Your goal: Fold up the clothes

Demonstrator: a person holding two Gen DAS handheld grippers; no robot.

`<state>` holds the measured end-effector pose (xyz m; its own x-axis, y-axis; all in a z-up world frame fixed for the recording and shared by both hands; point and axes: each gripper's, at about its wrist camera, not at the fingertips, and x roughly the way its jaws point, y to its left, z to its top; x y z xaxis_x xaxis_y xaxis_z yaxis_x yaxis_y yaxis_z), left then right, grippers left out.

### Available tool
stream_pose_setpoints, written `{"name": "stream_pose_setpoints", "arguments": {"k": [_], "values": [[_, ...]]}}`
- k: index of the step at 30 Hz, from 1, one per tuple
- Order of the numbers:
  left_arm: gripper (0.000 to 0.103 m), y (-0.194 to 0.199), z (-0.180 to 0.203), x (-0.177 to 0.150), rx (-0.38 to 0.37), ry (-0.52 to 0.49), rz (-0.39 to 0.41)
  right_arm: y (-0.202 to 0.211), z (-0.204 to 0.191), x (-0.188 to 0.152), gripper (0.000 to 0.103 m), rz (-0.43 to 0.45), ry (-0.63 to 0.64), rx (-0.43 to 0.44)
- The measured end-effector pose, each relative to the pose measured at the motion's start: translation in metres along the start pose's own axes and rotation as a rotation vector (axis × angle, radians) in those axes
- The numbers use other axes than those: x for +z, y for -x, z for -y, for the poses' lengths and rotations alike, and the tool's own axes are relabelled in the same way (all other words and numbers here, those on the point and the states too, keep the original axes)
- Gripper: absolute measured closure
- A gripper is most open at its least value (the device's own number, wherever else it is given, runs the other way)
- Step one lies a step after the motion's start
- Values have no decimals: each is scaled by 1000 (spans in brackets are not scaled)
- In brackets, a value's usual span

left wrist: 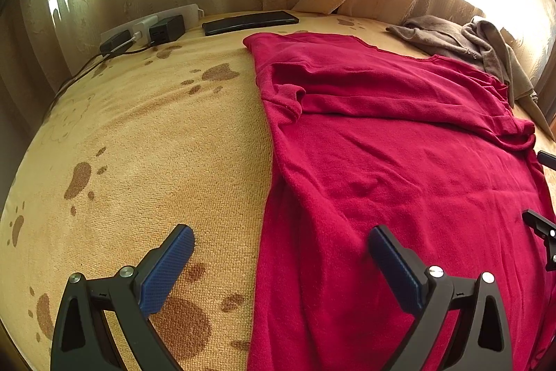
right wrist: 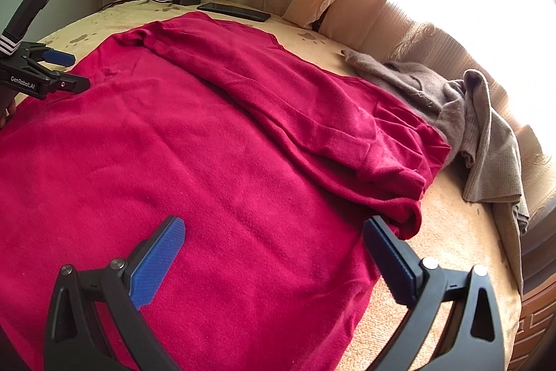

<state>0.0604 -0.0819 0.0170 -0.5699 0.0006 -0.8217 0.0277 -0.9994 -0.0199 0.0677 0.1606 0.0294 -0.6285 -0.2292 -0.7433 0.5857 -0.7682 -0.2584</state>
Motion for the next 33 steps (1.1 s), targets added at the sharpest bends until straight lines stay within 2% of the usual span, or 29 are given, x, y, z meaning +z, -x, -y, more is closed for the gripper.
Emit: {"name": "stream_pose_setpoints", "arguments": {"k": [7, 11, 14, 18, 27, 29, 31, 32, 33], "values": [[0, 0, -1, 0, -3, 3, -1, 1, -2, 0, 0, 3, 9, -12], [0, 0, -1, 0, -2, 4, -2, -3, 7, 0, 0, -19, -40, 49], [0, 0, 0, 0, -2, 5, -2, -13, 26, -5, 0, -82, -211, 164], [0, 0, 1, 0, -1, 5, -2, -15, 24, -7, 0, -79, -198, 151], [0, 1, 0, 0, -5, 7, -3, -13, 28, -7, 0, -75, -177, 181], [0, 0, -1, 0, -6, 8, -3, 5, 26, -12, 0, -25, -152, 155], [0, 0, -1, 0, -6, 8, -3, 48, 15, -19, 0, 124, -43, 188], [0, 0, -1, 0, -6, 8, -4, 72, 9, -24, 0, 188, 23, 238], [0, 0, -1, 0, -6, 8, -4, 88, -1, -28, 0, 212, 86, 266]]}}
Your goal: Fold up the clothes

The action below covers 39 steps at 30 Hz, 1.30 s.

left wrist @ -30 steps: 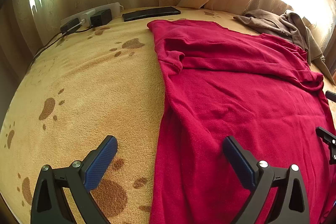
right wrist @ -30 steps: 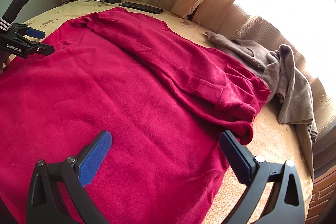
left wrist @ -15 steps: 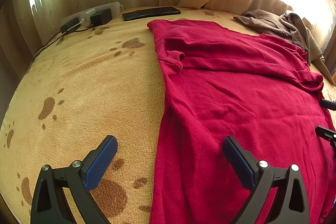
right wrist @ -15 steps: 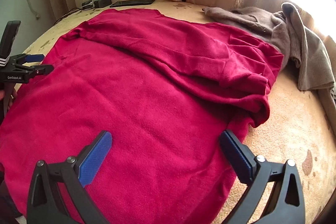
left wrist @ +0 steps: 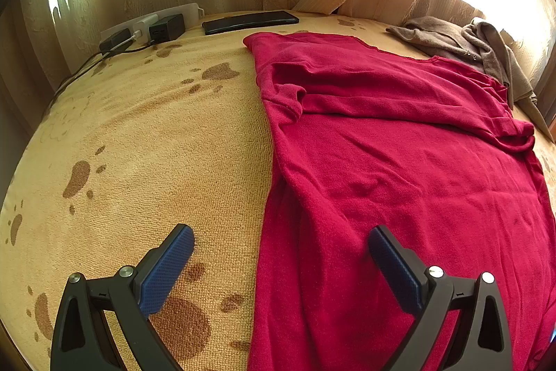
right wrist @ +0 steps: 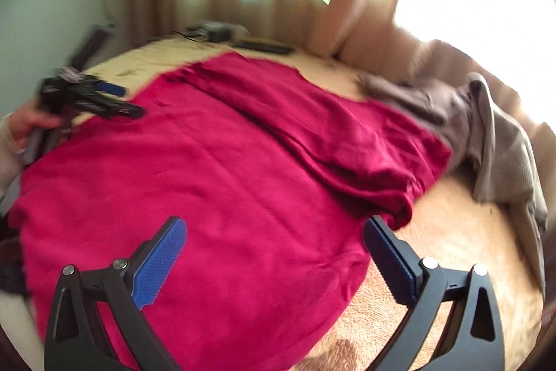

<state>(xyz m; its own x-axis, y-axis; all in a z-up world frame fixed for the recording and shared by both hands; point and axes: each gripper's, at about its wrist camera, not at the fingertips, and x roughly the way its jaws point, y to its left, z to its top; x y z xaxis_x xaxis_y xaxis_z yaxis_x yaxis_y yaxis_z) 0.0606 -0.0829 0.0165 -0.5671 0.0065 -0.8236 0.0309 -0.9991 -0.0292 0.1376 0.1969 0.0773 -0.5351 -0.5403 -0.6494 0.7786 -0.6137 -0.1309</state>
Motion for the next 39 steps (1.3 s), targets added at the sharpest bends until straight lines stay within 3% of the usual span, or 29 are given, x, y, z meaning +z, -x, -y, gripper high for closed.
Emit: {"name": "stream_pose_setpoints", "arguments": {"k": [4, 6, 8, 10, 13, 17, 20, 22, 26, 29, 32, 34, 39], "values": [[0, 0, 0, -1, 0, 0, 0, 46, -55, -1, 1, 44, 247, 117], [0, 0, 0, 0, 0, 1, -1, 40, -73, -4, 5, -9, 279, 166], [0, 0, 0, 0, 0, 0, -1, 31, -83, -8, 17, -45, 309, 229], [0, 0, 0, 0, -1, 0, -2, 20, -88, -12, 42, -76, 337, 266], [0, 0, 0, 0, 0, 1, -3, 5, -94, -16, 58, -131, 379, 311], [0, 0, 0, 0, -1, 1, -3, -8, -101, -24, 66, -190, 423, 387], [0, 0, -1, 0, -1, 2, -4, -9, -103, -27, 87, -212, 399, 424], [0, 0, -1, 0, -1, 2, -4, -5, -104, -32, 94, -205, 395, 412], [0, 0, -1, 0, -8, 6, -3, 15, -100, -35, 98, -156, 345, 348], [0, 9, -13, -1, -101, 52, 30, 42, -84, -27, 98, -70, 263, 272], [0, 35, -30, -3, -175, 127, 79, 74, -50, -19, 98, 37, 124, 171], [0, 56, -36, -6, -178, 116, 106, 92, -26, -20, 98, 87, 39, 107], [1, 98, -55, -31, -192, 102, 107, 97, 8, -30, 98, 108, -89, 13]]}}
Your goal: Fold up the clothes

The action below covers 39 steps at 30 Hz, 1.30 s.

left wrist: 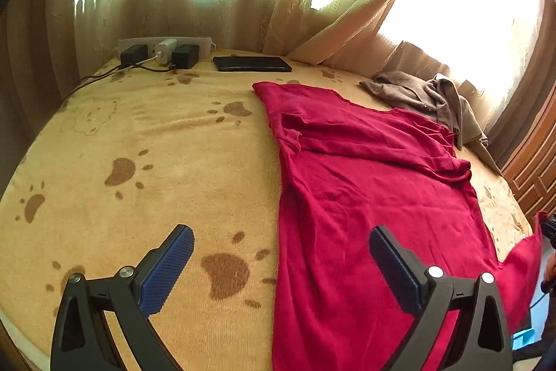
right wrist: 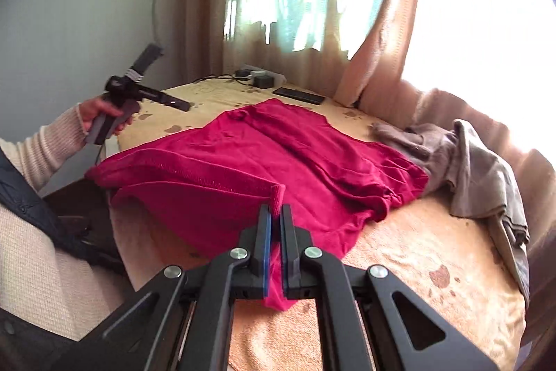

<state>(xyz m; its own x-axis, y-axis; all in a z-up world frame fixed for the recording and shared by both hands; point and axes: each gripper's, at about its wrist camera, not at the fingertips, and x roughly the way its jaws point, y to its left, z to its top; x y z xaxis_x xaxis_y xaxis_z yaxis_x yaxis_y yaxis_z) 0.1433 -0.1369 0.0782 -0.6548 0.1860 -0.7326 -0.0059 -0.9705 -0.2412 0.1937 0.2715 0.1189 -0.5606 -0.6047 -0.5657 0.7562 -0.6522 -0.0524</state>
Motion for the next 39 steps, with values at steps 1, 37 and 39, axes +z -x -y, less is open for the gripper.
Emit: {"name": "stream_pose_setpoints", "arguments": {"k": [1, 37, 39], "values": [[0, 7, -4, -9, -5, 2, -11, -3, 4, -3, 98, -1, -17, -3], [67, 71, 90, -190, 201, -934, -35, -30, 38, 2, 98, -39, -162, -130], [67, 78, 92, -188, 189, -941, -23, -31, 39, 2, 98, -44, -168, -137]]}}
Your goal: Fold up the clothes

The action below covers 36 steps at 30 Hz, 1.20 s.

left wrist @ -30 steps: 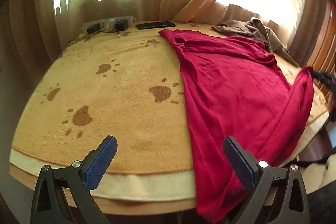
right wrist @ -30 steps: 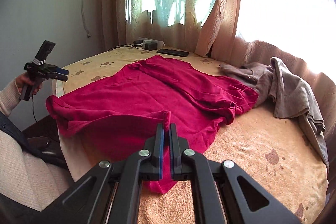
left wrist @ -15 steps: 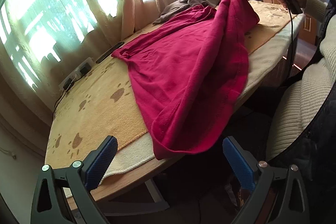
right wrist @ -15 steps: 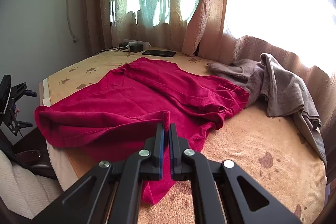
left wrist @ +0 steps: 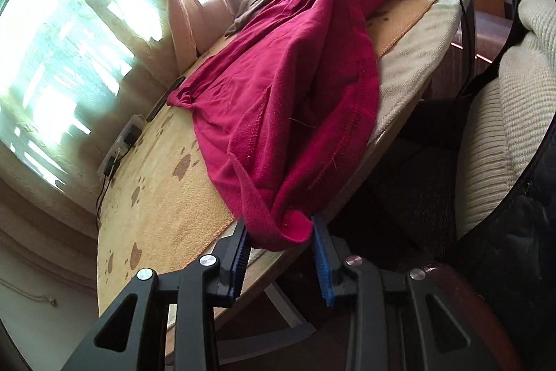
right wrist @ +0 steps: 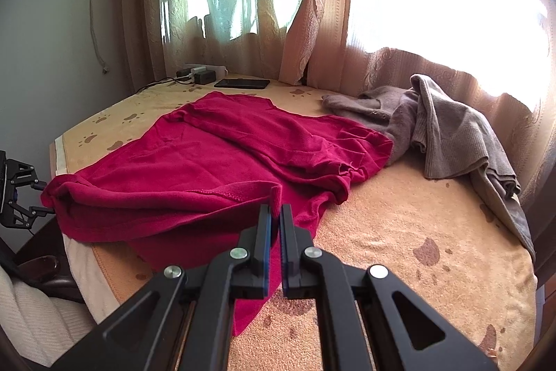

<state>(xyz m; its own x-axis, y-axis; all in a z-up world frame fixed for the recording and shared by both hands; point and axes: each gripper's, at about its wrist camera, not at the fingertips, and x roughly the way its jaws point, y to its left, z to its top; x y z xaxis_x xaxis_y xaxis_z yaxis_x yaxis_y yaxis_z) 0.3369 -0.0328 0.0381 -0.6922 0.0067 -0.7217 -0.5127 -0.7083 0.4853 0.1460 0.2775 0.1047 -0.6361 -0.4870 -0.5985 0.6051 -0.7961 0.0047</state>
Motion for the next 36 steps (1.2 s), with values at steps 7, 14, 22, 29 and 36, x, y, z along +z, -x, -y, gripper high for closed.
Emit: {"name": "stream_pose_setpoints", "arguments": {"k": [7, 14, 22, 29, 36], "values": [[67, -6, 23, 8, 21, -171, -50, -6, 9, -1, 98, -1, -30, -18], [67, -17, 41, 11, 49, -294, -90, -7, 11, -2, 98, -13, -31, -32], [95, 0, 33, 26, 100, -272, -18, -8, 9, -3, 98, -14, -21, -47], [95, 25, -18, 47, 143, -17, 155, -5, 9, -3, 98, 3, -23, -43], [95, 43, -107, 49, 140, 385, 364, 5, 14, -2, 98, 26, -28, -65]]}}
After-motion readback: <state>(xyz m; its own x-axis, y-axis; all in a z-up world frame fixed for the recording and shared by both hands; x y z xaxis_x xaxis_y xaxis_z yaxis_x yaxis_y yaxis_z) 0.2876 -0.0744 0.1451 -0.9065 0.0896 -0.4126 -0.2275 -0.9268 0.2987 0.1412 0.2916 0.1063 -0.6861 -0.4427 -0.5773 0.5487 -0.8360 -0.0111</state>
